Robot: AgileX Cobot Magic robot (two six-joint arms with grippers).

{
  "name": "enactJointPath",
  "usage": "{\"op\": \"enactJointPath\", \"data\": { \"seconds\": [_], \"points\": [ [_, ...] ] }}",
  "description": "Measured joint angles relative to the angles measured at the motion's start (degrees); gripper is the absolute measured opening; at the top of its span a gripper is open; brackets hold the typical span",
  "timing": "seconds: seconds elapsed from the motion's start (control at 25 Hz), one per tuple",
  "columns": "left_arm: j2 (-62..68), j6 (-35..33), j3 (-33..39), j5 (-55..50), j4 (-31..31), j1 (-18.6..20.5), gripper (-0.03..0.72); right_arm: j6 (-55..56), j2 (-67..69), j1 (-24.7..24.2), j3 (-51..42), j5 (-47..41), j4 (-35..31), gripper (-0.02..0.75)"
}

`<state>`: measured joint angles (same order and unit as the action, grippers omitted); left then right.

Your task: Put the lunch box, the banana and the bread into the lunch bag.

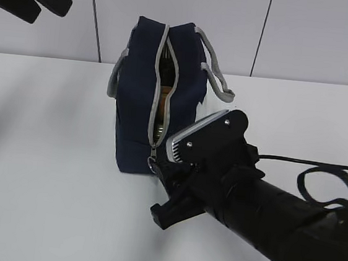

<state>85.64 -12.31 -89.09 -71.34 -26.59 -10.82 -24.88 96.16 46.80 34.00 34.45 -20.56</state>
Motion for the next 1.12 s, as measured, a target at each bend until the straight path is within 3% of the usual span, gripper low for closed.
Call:
{"op": "enactJointPath", "data": {
  "seconds": [0.4, 0.52, 0.68, 0.88, 1.12],
  "points": [
    [0.0, 0.0, 0.0, 0.0, 0.0, 0.0, 0.442, 11.7, 7.7, -1.4, -0.7, 5.5, 8.6, 0.406],
    [0.0, 0.0, 0.0, 0.0, 0.0, 0.0, 0.442, 19.1, 8.1, -4.9, -0.7, 6.1, 17.9, 0.406],
    [0.0, 0.0, 0.0, 0.0, 0.0, 0.0, 0.442, 31.6, 9.4, -12.0, 0.9, 6.8, 36.6, 0.405],
    [0.0, 0.0, 0.0, 0.0, 0.0, 0.0, 0.442, 42.0, 12.4, -17.9, 2.6, 8.9, 54.3, 0.405],
    [0.0, 0.0, 0.0, 0.0, 0.0, 0.0, 0.442, 45.0, 15.8, -20.0, 6.3, 9.8, 60.6, 0.360]
  ]
}}
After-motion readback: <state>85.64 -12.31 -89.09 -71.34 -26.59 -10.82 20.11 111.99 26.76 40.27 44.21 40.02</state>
